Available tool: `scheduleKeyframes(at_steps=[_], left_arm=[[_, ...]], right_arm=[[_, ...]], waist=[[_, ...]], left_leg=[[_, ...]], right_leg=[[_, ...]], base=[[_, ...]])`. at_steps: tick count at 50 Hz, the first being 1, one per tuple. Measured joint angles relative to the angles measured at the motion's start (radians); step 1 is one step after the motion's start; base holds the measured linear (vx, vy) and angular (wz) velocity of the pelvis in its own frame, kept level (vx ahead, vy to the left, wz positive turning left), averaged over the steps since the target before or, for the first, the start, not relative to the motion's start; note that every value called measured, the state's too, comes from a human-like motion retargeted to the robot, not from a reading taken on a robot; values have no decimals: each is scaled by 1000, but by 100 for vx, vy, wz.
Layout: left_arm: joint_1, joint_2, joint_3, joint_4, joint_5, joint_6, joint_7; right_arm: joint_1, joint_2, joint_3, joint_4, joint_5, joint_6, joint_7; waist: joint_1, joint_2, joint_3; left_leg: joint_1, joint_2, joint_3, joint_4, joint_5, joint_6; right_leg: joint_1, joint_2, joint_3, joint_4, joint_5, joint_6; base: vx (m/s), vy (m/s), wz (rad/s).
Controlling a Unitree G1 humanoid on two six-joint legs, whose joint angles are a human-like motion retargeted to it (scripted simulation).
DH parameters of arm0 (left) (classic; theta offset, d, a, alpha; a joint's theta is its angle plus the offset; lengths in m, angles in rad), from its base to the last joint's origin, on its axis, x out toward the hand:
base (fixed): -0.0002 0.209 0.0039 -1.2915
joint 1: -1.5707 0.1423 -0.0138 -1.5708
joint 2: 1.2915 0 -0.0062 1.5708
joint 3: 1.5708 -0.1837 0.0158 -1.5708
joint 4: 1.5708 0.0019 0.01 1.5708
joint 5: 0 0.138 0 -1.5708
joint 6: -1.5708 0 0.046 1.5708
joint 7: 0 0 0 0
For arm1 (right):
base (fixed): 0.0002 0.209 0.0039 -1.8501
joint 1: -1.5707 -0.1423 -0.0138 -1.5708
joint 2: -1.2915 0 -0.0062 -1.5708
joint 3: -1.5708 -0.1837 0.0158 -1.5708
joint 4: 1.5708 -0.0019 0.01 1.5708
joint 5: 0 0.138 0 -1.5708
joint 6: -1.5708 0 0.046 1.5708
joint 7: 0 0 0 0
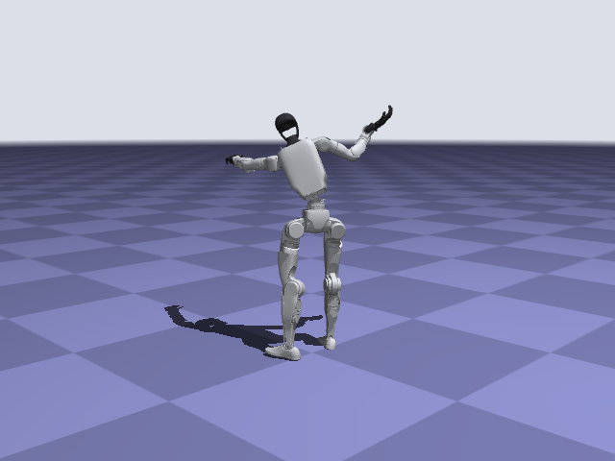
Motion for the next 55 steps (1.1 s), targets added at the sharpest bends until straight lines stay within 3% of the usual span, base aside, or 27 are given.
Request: scheduleKeyframes(at_steps=[5, 10, 15, 20, 24, 26, 31, 45, 55], left_arm=[[0, 0, -15, -24, 22, -34, -20], [0, 0, 8, -73, -24, -29, -12], [0, 0, 60, -114, -94, -21, -35], [0, 0, 119, -144, -135, -21, -58], [0, 0, 136, -172, -122, -21, -60], [0, 0, 134, -195, -107, -25, -54], [0, 0, 120, -264, -52, -45, -33], [0, 0, 93, -257, -29, -20, -48], [0, 0, 91, -221, -4, -6, -20]], right_arm=[[-378, -265, 142, -244, -490, 96, -174], [-894, -268, 613, -411, -681, 234, -275], [-1276, -20, 1002, -320, -613, 340, -123], [-1401, 353, 1170, -18, -600, 521, 103], [-1356, 660, 1278, 341, -648, 704, 256], [-1305, 781, 1307, 497, -661, 752, 314], [-1134, 891, 1287, 575, -640, 733, 296], [-926, 883, 1167, 435, -645, 668, 289], [-282, 848, 1182, 290, -284, 577, 361]], waist=[[30, -18, -17], [33, -18, -30], [17, -12, -31], [34, -9, -4], [83, -10, 26], [114, -9, 43], [186, 2, 67], [146, 60, 39], [78, 76, 67]], left_leg=[[10, 2, 5, 14, -9, 0], [-10, -1, -23, 27, -18, 6], [-43, -14, -67, 29, -21, 14], [-67, -29, -102, 24, -21, 25], [-85, -36, -122, 25, -18, 37], [-95, -37, -132, 26, -15, 41], [-115, -40, -155, 22, -6, 34], [-88, -86, -183, 26, -36, 47], [-58, -93, -162, 28, -50, 51]], right_leg=[[12, -3, 10, 1, 1, 0], [9, -22, -5, 4, -4, 0], [-2, -52, -34, 14, -15, 0], [-12, -78, -56, 24, -21, 0], [-19, -89, -71, 25, -19, 0], [-22, -92, -81, 24, -17, 0], [-27, -97, -107, 20, -15, 0], [9, -158, -117, 42, -54, 0], [24, -161, -97, 51, -70, 0]], base=[[0, 0, 0], [0, 7, 28], [-1, 8, 46], [-3, 6, 37], [-3, 1, 25], [-3, -2, 24], [0, -1, 25], [6, 8, 12], [1, 0, -2]])
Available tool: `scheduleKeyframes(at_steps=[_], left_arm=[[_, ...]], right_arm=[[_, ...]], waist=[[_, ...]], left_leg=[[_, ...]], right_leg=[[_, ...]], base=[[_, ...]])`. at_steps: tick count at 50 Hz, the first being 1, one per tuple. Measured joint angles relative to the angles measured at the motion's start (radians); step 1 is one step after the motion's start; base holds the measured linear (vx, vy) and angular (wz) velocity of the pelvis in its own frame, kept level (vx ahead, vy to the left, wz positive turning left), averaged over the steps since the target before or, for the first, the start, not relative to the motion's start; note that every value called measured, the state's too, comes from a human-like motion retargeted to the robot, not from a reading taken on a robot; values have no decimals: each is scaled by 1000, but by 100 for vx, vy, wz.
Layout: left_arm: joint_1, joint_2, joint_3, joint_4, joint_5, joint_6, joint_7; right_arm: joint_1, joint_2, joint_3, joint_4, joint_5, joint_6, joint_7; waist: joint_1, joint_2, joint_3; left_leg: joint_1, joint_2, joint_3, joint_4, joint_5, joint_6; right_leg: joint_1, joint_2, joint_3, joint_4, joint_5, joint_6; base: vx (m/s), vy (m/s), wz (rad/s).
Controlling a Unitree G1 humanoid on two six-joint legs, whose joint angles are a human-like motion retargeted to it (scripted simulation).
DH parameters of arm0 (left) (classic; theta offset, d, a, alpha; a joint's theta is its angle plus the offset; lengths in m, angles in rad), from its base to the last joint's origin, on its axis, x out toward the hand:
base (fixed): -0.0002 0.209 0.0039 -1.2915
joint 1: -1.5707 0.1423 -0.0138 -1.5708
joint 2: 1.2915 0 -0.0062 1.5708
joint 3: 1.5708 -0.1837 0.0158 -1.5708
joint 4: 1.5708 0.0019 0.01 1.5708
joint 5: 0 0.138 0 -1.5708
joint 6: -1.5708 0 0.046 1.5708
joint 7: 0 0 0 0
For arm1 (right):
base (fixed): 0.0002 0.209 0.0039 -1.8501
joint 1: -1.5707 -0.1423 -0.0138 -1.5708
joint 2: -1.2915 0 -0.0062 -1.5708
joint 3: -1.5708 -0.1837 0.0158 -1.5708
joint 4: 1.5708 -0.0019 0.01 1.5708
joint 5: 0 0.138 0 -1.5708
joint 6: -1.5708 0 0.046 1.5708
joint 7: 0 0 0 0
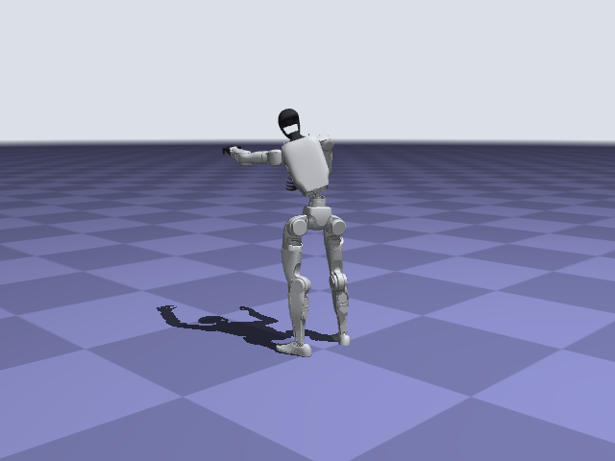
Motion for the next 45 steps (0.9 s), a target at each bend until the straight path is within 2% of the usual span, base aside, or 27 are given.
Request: scheduleKeyframes(at_steps=[4, 6, 8, 12, 16, 17, 18, 19, 20, 23, 24, 25, 26, 27, 28, 30, 31, 32, 33, 34, 35, 37, 38, 39, 40, 45], left_arm=[[0, 0, -11, 19, -25, 13, 2], [0, 0, -15, 33, -38, 25, -1], [0, 0, -20, 50, -42, 37, 2], [0, 0, -39, 88, -29, 36, 22], [0, 0, -58, 125, -19, 23, 27], [0, 0, -57, 134, -7, 17, 14], [0, 0, -47, 144, 30, 3, -28], [0, 0, -46, 153, 17, 1, -14], [0, 0, -51, 163, -21, 4, 28], [0, 0, -73, 164, -22, 5, 38], [0, 0, -70, 165, 9, 0, 11], [0, 0, -61, 166, 55, -8, -32], [0, 0, -72, 163, 49, -10, -31], [0, 0, -81, 158, 36, -10, -18], [0, 0, -88, 148, 5, -7, 14], [0, 0, -106, 133, -7, -10, 24], [0, 0, -100, 132, 26, -17, -12], [0, 0, -99, 127, 37, -22, -33], [0, 0, -107, 111, 5, -22, -23], [0, 0, -114, 100, -14, -23, -1], [0, 0, -120, 93, -26, -23, 27], [0, 0, -127, 65, -26, -28, 26], [0, 0, -124, 56, -21, -29, -6], [0, 0, -115, 52, -24, -29, 0], [0, 0, -104, 50, -31, -30, 23], [0, 0, -42, 23, -52, -34, -12]], right_arm=[[286, -35, -25, 100, 344, 15, 25], [397, -53, -105, 168, 481, 20, 4], [478, -80, -232, 218, 573, -12, -54], [562, -160, -576, 173, 683, -209, -162], [560, -277, -886, 19, 740, -402, -157], [556, -336, -928, 16, 650, -391, -137], [566, -442, -923, 75, 366, -271, -86], [522, -488, -1004, 42, 421, -337, -142], [450, -502, -1128, -36, 646, -497, -251], [415, -684, -1194, -68, 592, -550, -311], [424, -792, -1179, -11, 363, -423, -304], [449, -921, -1142, 80, 29, -220, -277], [415, -973, -1162, 40, 22, -235, -310], [360, -1014, -1180, -24, 66, -287, -359], [264, -1034, -1198, -135, 213, -414, -441], [192, -1109, -1165, -233, 240, -494, -462], [176, -1194, -1121, -184, 15, -348, -375], [115, -1237, -1068, -206, -50, -298, -289], [-35, -1198, -1000, -368, 205, -441, -207], [-125, -1203, -952, -400, 288, -521, -257], [-184, -1230, -914, -367, 286, -569, -374], [-342, -1242, -766, -403, 183, -522, -376], [-433, -1222, -671, -452, 146, -460, -267], [-524, -1207, -594, -447, 73, -433, -305], [-616, -1194, -525, -414, -17, -425, -416], [-918, -925, -205, -436, -340, -220, -369]], waist=[[-26, 6, 5], [-39, 8, 3], [-53, 6, -3], [-75, -1, -21], [-86, -12, -41], [-86, -16, -43], [-82, -20, -41], [-85, -22, -42], [-93, -23, -46], [-87, -29, -60], [-84, -30, -61], [-79, -31, -60], [-76, -30, -68], [-72, -30, -74], [-68, -31, -73], [-54, -34, -80], [-51, -42, -83], [-48, -47, -85], [-43, -48, -84], [-38, -53, -90], [-34, -61, -98], [-21, -75, -108], [-21, -78, -112], [-24, -79, -115], [-28, -81, -118], [-27, -74, -106]], left_leg=[[9, 4, 19, -8, 1, -3], [14, 7, 31, -11, 1, -6], [20, 11, 45, -14, 2, -9], [33, 23, 74, -19, 6, -20], [45, 37, 101, -22, 10, -29], [47, 39, 106, -23, 11, -29], [47, 39, 109, -22, 11, -24], [47, 42, 111, -23, 12, -29], [47, 45, 113, -23, 15, -38], [55, 53, 121, -23, 16, -46], [56, 51, 119, -22, 15, -43], [56, 49, 116, -21, 13, -37], [58, 52, 118, -21, 13, -40], [59, 53, 119, -21, 14, -44], [57, 53, 116, -20, 15, -49], [59, 56, 115, -20, 15, -52], [58, 53, 110, -18, 14, -44], [56, 52, 105, -15, 13, -39], [54, 55, 102, -11, 13, -41], [53, 56, 101, -11, 14, -46], [52, 58, 100, -13, 16, -51], [48, 57, 94, -12, 17, -48], [45, 57, 88, -9, 16, -43], [41, 57, 84, -10, 17, -42], [38, 57, 80, -11, 19, -44], [22, 52, 57, -10, 18, -32]], right_leg=[[-3, 11, 13, -4, 1, 0], [-5, 18, 21, -6, 2, 0], [-8, 27, 31, -8, 4, 0], [-12, 50, 51, -14, 11, 0], [-14, 76, 68, -22, 23, 0], [-14, 80, 72, -24, 26, 0], [-15, 82, 74, -24, 28, 0], [-15, 86, 75, -27, 32, 0], [-15, 91, 74, -30, 35, 0], [-10, 100, 78, -32, 39, 0], [-9, 98, 77, -30, 39, 0], [-8, 94, 77, -28, 37, 0], [-7, 97, 78, -28, 37, 0], [-6, 98, 78, -28, 38, 0], [-6, 97, 76, -28, 38, 0], [-3, 99, 75, -27, 37, 0], [-2, 95, 72, -26, 36, 0], [-1, 92, 70, -25, 36, 0], [0, 93, 68, -25, 37, 0], [1, 94, 65, -27, 38, 0], [1, 96, 63, -29, 39, 0], [1, 93, 59, -29, 39, 0], [1, 90, 56, -28, 39, 0], [0, 89, 52, -28, 39, 0], [-2, 88, 48, -28, 38, 0], [-6, 73, 35, -21, 33, 0]], base=[[2, -1, -24], [2, -2, -31], [1, -3, -35], [0, -6, -39], [-1, -7, -37], [-2, -5, -29], [-3, -5, -20], [-3, -5, -12], [-2, -5, -11], [0, 0, 0], [0, 0, 0], [0, 0, 0], [0, 0, 0], [0, 0, 0], [0, 0, 0], [0, 0, 0], [0, 0, 0], [0, 0, 0], [0, 0, 0], [0, 0, 0], [0, 0, 0], [-1, -1, 9], [-2, -1, 21], [-2, -1, 24], [-2, 0, 25], [-2, 2, 24]])
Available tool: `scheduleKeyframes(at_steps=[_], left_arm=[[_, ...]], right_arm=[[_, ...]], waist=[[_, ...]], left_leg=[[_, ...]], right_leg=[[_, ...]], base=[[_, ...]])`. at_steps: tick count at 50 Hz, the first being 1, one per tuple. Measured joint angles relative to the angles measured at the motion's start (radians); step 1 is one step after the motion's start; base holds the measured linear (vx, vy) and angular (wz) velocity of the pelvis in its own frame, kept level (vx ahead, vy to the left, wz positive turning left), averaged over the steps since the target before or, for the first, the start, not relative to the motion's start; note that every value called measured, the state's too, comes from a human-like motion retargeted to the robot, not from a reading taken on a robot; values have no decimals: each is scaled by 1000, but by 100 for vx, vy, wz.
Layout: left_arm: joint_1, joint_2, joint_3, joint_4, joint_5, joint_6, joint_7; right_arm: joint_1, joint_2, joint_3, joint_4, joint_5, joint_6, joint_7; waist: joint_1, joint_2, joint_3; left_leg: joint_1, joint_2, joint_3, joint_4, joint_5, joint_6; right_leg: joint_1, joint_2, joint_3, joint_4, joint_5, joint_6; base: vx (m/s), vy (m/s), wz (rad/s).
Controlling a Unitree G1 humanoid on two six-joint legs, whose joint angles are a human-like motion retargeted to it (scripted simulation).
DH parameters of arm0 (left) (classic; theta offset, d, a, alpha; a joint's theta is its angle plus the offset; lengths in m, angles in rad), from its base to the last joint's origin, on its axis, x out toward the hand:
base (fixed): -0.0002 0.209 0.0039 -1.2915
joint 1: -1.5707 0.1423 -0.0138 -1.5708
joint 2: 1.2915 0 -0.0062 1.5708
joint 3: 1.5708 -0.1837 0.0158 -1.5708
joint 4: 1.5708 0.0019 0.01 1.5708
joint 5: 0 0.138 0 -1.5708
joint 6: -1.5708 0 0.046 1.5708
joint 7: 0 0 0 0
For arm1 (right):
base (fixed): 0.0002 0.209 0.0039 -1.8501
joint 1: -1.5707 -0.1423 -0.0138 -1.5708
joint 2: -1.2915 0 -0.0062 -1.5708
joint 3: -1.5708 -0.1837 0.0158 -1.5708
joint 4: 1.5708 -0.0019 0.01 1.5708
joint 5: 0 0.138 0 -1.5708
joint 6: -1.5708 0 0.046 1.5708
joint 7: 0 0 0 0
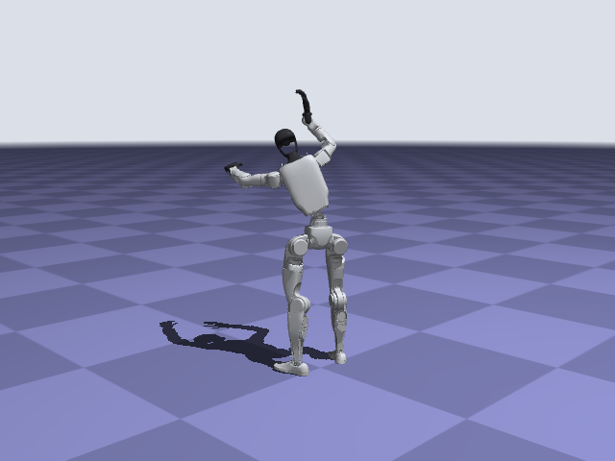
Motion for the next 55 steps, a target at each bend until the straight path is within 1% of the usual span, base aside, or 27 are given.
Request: scheduleKeyframes(at_steps=[2, 4, 7, 8, 10, 11, 15, 19, 24, 29, 33, 35, 38, 40, 43, 46, 48, 50, 55], left_arm=[[0, 0, 26, -14, -10, -1, -7], [0, 0, 44, -29, -12, -1, -7], [0, 0, 51, -55, -3, 6, -11], [0, 0, 49, -66, 7, 8, -15], [0, 0, 40, -94, 27, 9, -26], [0, 0, 37, -112, 34, 7, -33], [0, 0, 30, -178, 55, -6, -51], [0, 0, 17, -203, 55, -12, -61], [0, 0, 5, -186, 39, 1, -75], [0, 0, 1, -156, 25, 14, -78], [0, 0, -4, -117, 39, 22, -75], [0, 0, -5, -94, 47, 23, -68], [0, 0, -3, -73, 48, 25, -58], [0, 0, -2, -62, 45, 25, -52], [0, 0, -5, -61, 19, 32, -53], [0, 0, -14, -68, -6, 46, -60], [0, 0, -27, -73, -11, 50, -59], [0, 0, -44, -76, -8, 47, -53], [0, 0, -69, -52, -2, 30, -22]], right_arm=[[-39, 168, 78, 36, -53, 74, 51], [-37, 352, 152, 123, -76, 158, 103], [12, 627, 254, 355, -66, 305, 228], [39, 711, 271, 442, -44, 342, 274], [104, 847, 292, 578, -14, 382, 338], [144, 887, 300, 607, -8, 382, 344], [283, 981, 302, 627, -13, 347, 311], [333, 996, 265, 618, -56, 344, 289], [323, 985, 202, 641, -64, 353, 282], [362, 957, 118, 629, -11, 316, 262], [477, 937, 92, 591, 41, 280, 271], [567, 930, 103, 575, 89, 264, 287], [735, 918, 133, 579, 213, 248, 322], [858, 909, 149, 599, 351, 243, 355], [1037, 893, 122, 664, 623, 249, 393], [1188, 857, 24, 736, 821, 258, 364], [1262, 812, -79, 767, 893, 233, 306], [1314, 754, -206, 769, 936, 168, 243], [1350, 578, -532, 661, 1020, -56, 160]], waist=[[7, 1, 13], [20, 1, 26], [55, 0, 47], [72, -1, 55], [110, -1, 72], [131, 3, 80], [195, 20, 102], [217, 45, 98], [194, 59, 83], [151, 70, 79], [108, 66, 86], [86, 63, 92], [60, 61, 102], [42, 58, 110], [22, 59, 120], [5, 64, 123], [-6, 67, 119], [-15, 69, 111], [-29, 67, 87]], left_leg=[[-4, -3, -8, 0, 0, 6], [-6, -6, -13, -1, 0, 14], [-10, -9, -19, -2, 1, 27], [-13, -9, -20, -3, 2, 31], [-18, -8, -24, -4, 5, 39], [-22, -6, -25, -5, 7, 42], [-38, 4, -36, -10, 16, 42], [-45, 8, -43, -14, 19, 33], [-45, -9, -58, -10, 9, 36], [-36, -29, -63, 4, -7, 46], [-23, -37, -58, 8, -17, 48], [-16, -38, -52, 8, -19, 48], [-6, -35, -38, 5, -20, 47], [-1, -34, -29, 2, -19, 46], [3, -31, -14, -2, -17, 41], [9, -27, 4, -7, -15, 35], [13, -25, 16, -12, -12, 29], [18, -22, 29, -16, -9, 22], [33, -9, 65, -20, -2, 5]], right_leg=[[-1, -6, -4, 3, -2, 0], [-1, -11, -6, 4, -2, 0], [-4, -16, -7, 6, -1, 0], [-6, -15, -9, 7, 0, 0], [-11, -13, -12, 7, 2, 0], [-14, -11, -14, 5, 4, 0], [-24, 1, -27, 1, 11, 0], [-25, 4, -38, -3, 10, 0], [-15, -21, -46, 0, 0, 0], [-2, -48, -42, 8, -13, 0], [6, -57, -34, 14, -21, 0], [8, -56, -29, 17, -23, 0], [8, -48, -19, 17, -24, 0], [7, -43, -13, 17, -24, 0], [2, -35, -3, 15, -23, 0], [-3, -25, 9, 12, -21, 0], [-5, -18, 17, 9, -19, 0], [-7, -9, 25, 6, -16, 0], [-10, 17, 49, -5, -4, 0]], base=[[-2, 2, 19], [0, 0, 0], [0, 0, 0], [0, 0, 0], [-2, -6, 6], [-1, -6, 6], [-1, -5, 8], [0, 0, 0], [4, 8, 16], [4, 9, 5], [2, 3, -3], [1, 0, -10], [1, -1, -24], [0, -2, -24], [0, -2, -25], [0, -2, -28], [0, -2, -30], [-1, -4, -33], [-1, -5, -37]])
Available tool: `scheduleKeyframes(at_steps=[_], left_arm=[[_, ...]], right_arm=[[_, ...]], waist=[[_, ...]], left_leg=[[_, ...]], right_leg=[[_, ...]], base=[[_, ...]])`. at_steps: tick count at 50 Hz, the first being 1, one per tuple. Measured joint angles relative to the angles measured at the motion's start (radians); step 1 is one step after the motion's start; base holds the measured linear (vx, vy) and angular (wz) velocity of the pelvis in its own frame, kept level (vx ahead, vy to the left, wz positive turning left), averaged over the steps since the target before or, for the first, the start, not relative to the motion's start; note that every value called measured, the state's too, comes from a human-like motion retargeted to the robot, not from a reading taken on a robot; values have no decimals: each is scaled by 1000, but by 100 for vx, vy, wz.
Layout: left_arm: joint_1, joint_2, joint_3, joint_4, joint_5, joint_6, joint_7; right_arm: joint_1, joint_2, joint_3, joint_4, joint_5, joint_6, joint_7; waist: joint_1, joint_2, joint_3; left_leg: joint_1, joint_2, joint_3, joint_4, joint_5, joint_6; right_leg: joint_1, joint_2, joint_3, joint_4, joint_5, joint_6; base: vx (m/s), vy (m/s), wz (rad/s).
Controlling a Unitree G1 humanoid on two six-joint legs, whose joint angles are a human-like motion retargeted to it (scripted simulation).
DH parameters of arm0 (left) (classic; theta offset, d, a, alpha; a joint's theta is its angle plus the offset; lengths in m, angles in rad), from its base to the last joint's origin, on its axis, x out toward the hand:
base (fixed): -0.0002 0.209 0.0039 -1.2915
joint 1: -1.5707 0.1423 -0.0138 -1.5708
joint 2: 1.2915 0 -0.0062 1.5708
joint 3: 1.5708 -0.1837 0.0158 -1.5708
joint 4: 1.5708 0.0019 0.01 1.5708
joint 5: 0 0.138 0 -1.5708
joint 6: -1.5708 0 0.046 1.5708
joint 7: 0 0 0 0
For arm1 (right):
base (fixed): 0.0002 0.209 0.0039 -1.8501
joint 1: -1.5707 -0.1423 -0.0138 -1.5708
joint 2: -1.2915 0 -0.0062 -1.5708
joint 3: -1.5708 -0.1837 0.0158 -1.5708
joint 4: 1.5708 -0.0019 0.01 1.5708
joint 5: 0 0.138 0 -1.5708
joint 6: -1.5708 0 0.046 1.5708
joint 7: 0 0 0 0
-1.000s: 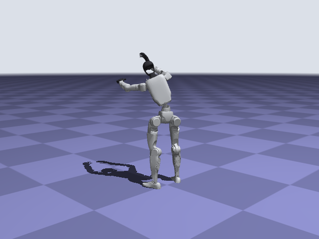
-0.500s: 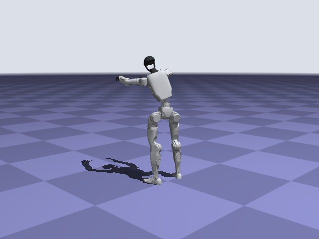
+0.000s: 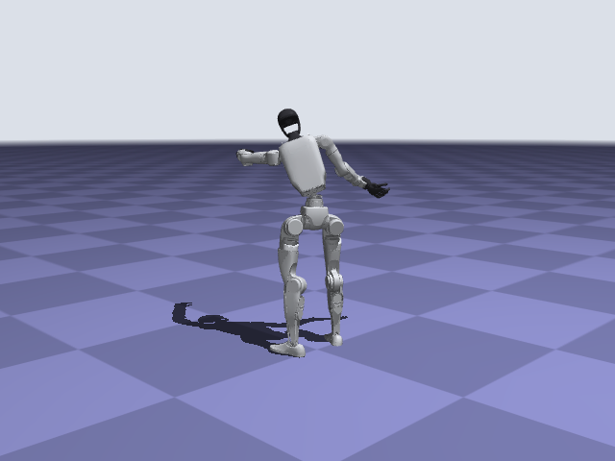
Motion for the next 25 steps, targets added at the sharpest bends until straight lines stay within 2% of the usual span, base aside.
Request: scheduleKeyframes(at_steps=[3, 5, 6, 7, 8, 9, 11, 12, 13, 14, 16, 17, 18, 20, 25], left_arm=[[0, 0, 6, 24, -7, -7, 33], [0, 0, 20, 42, -3, -18, 52], [0, 0, 45, 58, 53, -24, -32], [0, 0, 64, 71, 78, -28, -62], [0, 0, 69, 80, 37, -30, 16], [0, 0, 59, 79, 21, -31, 37], [0, 0, 33, 68, 15, -31, 23], [0, 0, 27, 64, 24, -29, 7], [0, 0, 31, 62, 56, -25, -28], [0, 0, 26, 50, 51, -25, -31], [0, 0, 11, 25, 11, -26, -7], [0, 0, 4, 16, -3, -25, 1], [0, 0, -3, 8, -10, -26, 0], [0, 0, -6, -5, -26, -26, -1], [0, 0, 17, -23, -69, -29, -17]], right_arm=[[-31, -128, -103, -92, -62, -149, -78], [-72, -231, -132, -160, -218, -240, -167], [-75, -351, -48, -134, -727, 56, -48], [-106, -424, -32, -168, -994, 170, -64], [-194, -404, -153, -323, -778, -78, -352], [-247, -416, -200, -419, -704, -188, -443], [-324, -474, -212, -535, -709, -238, -422], [-362, -521, -209, -557, -777, -185, -392], [-391, -603, -194, -519, -962, -12, -330], [-463, -627, -181, -565, -968, -9, -342], [-630, -622, -136, -706, -842, -150, -416], [-697, -628, -102, -746, -819, -188, -433], [-749, -643, -66, -758, -832, -188, -431], [-891, -666, 30, -757, -887, -151, -425], [-1244, -628, 342, -673, -1062, 27, -371]], waist=[[-1, -10, -11], [-1, -18, -11], [0, -19, -8], [-2, -19, -6], [-8, -18, -3], [-7, -19, -7], [5, -26, -21], [9, -32, -26], [11, -40, -28], [17, -44, -30], [30, -52, -35], [35, -57, -39], [41, -62, -44], [43, -73, -51], [42, -69, -57]], left_leg=[[10, 6, 20, 1, 3, -6], [14, 8, 29, 2, 4, -8], [16, 6, 31, 5, 0, 3], [18, 6, 32, 7, -1, 8], [18, 10, 33, 6, 3, -1], [21, 13, 36, 5, 4, -6], [28, 16, 41, 4, 4, -8], [29, 16, 40, 4, 4, -5], [27, 12, 35, 5, 3, 2], [26, 13, 33, 6, 3, 2], [23, 15, 28, 7, 4, -4], [22, 16, 25, 8, 4, -5], [21, 17, 21, 9, 4, -6], [13, 16, 8, 11, 3, -5], [-14, 14, -26, 13, 3, -4]], right_leg=[[1, 13, 14, -6, 8, 0], [2, 18, 22, -8, 13, 0], [3, 16, 26, -6, 13, 0], [3, 16, 29, -5, 14, 0], [4, 21, 28, -7, 16, 0], [5, 25, 29, -8, 17, 0], [9, 30, 33, -8, 19, 0], [11, 29, 33, -7, 19, 0], [11, 24, 31, -6, 19, 0], [11, 23, 30, -6, 19, 0], [12, 24, 26, -7, 20, 0], [13, 23, 23, -7, 20, 0], [14, 22, 20, -7, 20, 0], [14, 16, 11, -6, 18, 0], [6, 1, -17, -3, 13, 0]], base=[[-2, -5, -35], [-2, -2, -26], [-2, 0, -21], [0, 0, 0], [0, 0, 0], [0, 0, 0], [0, 0, 0], [0, 0, 0], [0, 0, 0], [0, 0, 0], [0, 0, 0], [0, 0, 20], [0, 0, 23], [0, 1, 32], [-1, 2, 38]])
